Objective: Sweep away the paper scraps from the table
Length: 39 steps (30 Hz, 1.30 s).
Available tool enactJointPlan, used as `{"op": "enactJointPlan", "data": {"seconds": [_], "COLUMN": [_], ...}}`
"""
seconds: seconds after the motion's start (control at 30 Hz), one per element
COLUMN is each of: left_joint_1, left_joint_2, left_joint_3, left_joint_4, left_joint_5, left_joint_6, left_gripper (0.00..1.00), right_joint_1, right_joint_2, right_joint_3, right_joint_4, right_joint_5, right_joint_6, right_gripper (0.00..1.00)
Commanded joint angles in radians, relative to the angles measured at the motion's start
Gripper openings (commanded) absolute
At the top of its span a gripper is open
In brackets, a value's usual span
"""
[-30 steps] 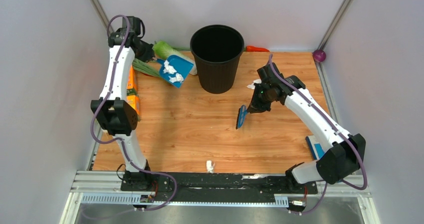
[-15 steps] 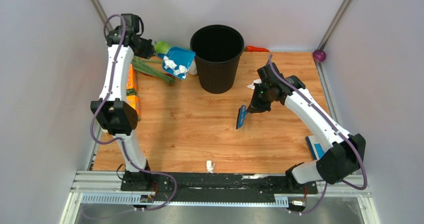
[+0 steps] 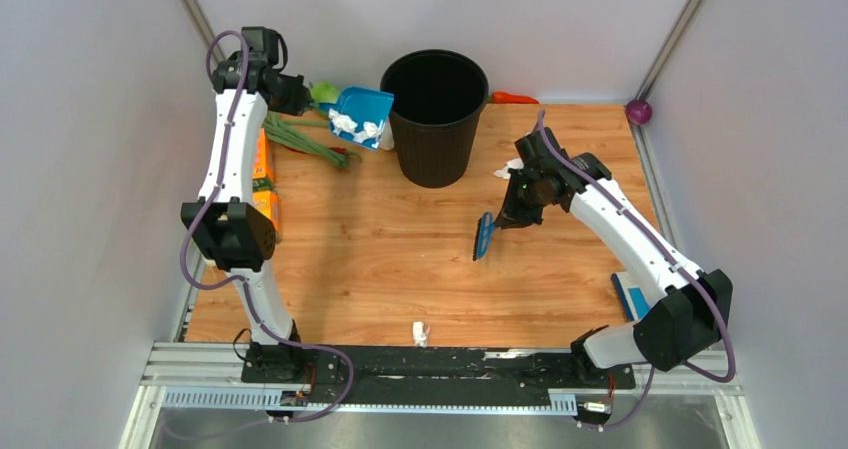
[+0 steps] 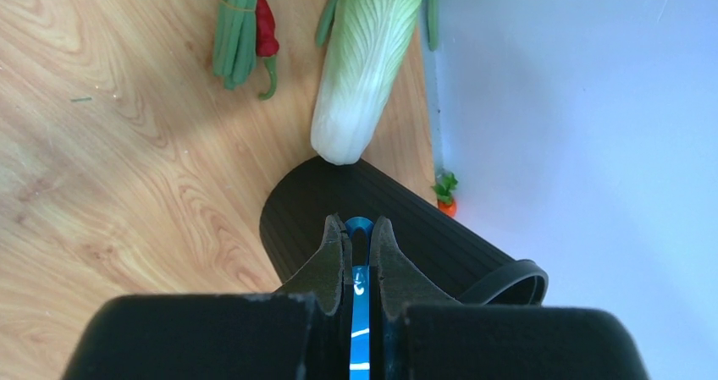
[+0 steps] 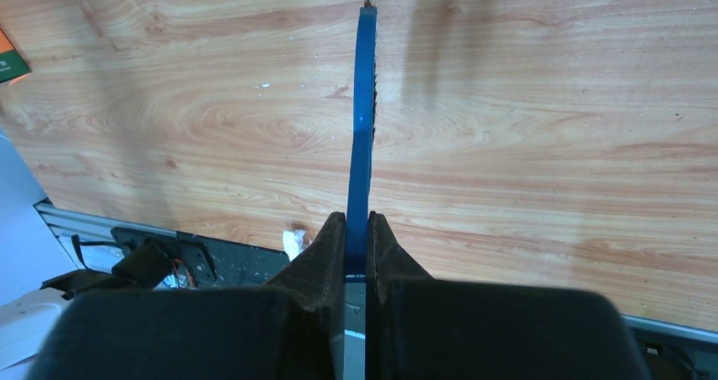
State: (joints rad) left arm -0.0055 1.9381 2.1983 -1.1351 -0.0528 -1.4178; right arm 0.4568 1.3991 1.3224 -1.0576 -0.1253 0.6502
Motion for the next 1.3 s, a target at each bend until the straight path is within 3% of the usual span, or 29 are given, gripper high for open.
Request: {"op": "enactJointPlan", "data": {"seconds": [0.0, 0.47, 1.27], "left_joint_1": [-0.001, -0.01, -0.174], "left_joint_2": [-0.05, -0.076, 0.033], "left_joint_3": [0.043, 0.087, 0.155], "left_joint_4": [0.015, 0.083, 0.31], "left_joint_5": [0.033, 0.001, -0.111], "left_joint_6": [-0.049, -0.128, -0.259], "left_gripper": [0.0, 0.0, 0.0], "right_joint_1": [-0.003, -0.003, -0.003], "right_joint_2": [-0.04, -0.057, -0.106], "right_joint_3": [-0.009, -0.025, -0.08], "right_joint_4": [0.007, 0.008, 0.01], "right_joint_5": [-0.019, -0.017, -0.019], "right_joint_6": [-0.004, 0.003, 0.003], "right_gripper": [0.0, 0.0, 0.0]}}
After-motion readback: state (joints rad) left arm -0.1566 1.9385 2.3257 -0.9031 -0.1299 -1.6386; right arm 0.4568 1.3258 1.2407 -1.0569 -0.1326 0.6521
